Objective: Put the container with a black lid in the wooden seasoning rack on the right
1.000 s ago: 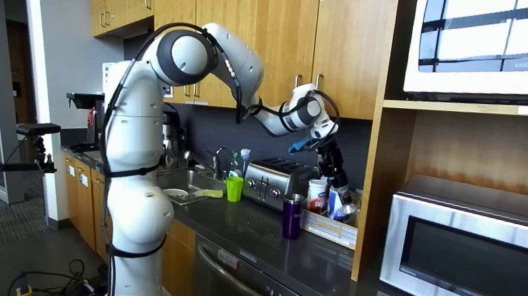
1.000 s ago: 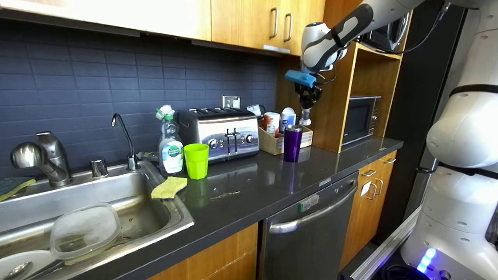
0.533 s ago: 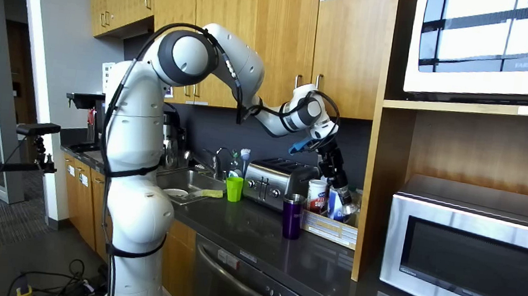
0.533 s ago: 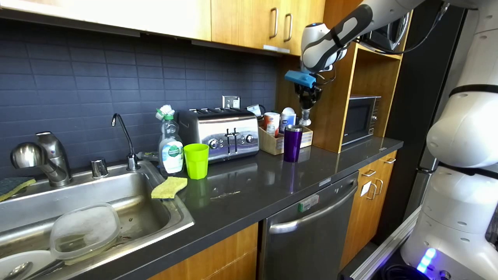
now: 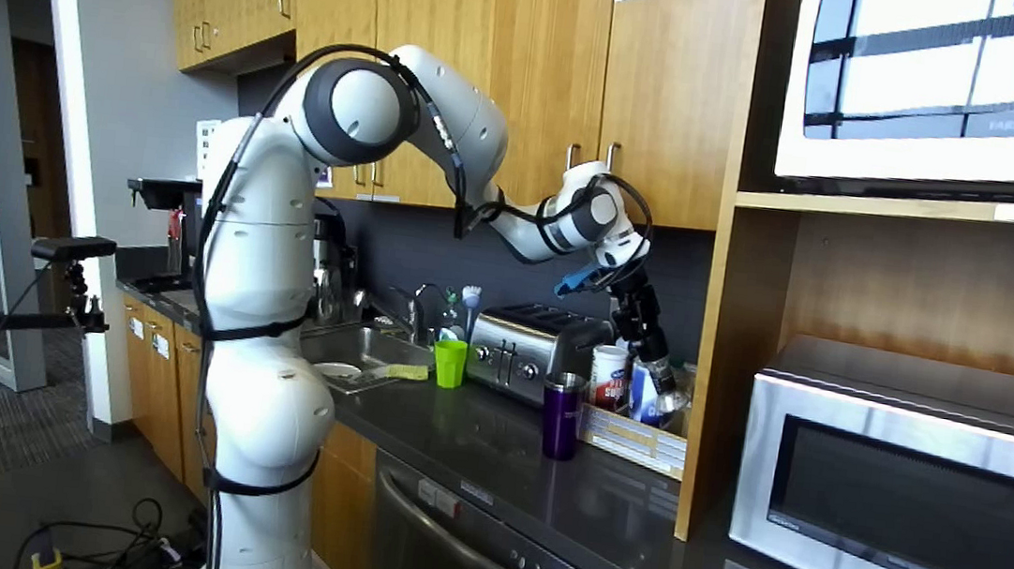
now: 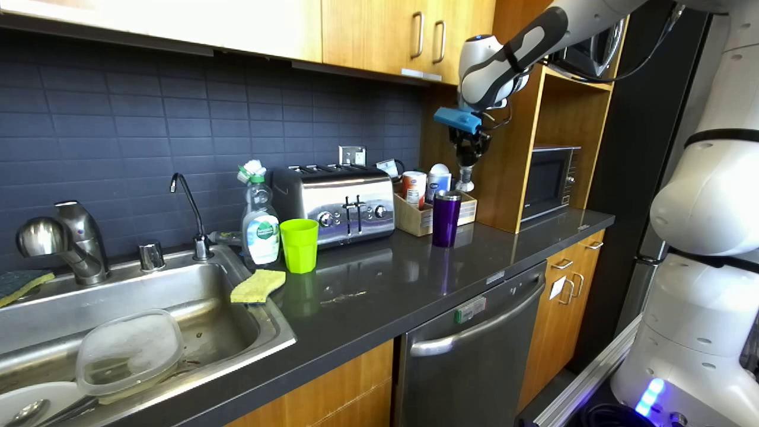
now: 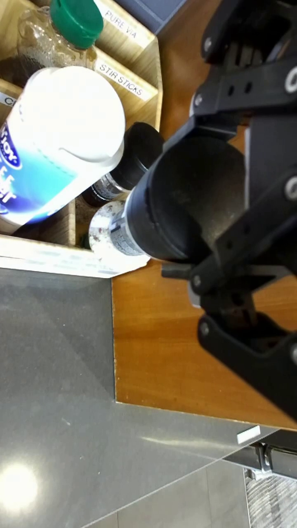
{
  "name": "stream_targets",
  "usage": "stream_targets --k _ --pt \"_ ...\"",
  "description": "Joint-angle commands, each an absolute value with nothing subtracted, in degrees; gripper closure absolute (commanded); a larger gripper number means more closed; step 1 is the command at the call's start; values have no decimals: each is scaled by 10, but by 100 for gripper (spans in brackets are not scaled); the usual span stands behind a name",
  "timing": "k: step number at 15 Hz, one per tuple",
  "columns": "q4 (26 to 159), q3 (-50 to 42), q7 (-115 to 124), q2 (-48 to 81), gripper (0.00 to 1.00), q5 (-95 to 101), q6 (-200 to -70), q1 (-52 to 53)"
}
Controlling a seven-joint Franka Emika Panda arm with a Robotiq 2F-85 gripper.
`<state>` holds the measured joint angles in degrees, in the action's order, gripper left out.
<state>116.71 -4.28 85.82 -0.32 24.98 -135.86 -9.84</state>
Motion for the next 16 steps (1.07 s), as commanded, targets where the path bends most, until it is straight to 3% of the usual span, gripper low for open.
stream_targets --k 1,9,10,16 --pt "1166 -53 856 -3 36 249 -1357 -89" --pt "1166 -53 857 -3 36 249 -1357 -89" --pt "1162 -53 860 1 61 251 -1358 -89" --pt "1142 -60 862 33 61 247 -1369 -88"
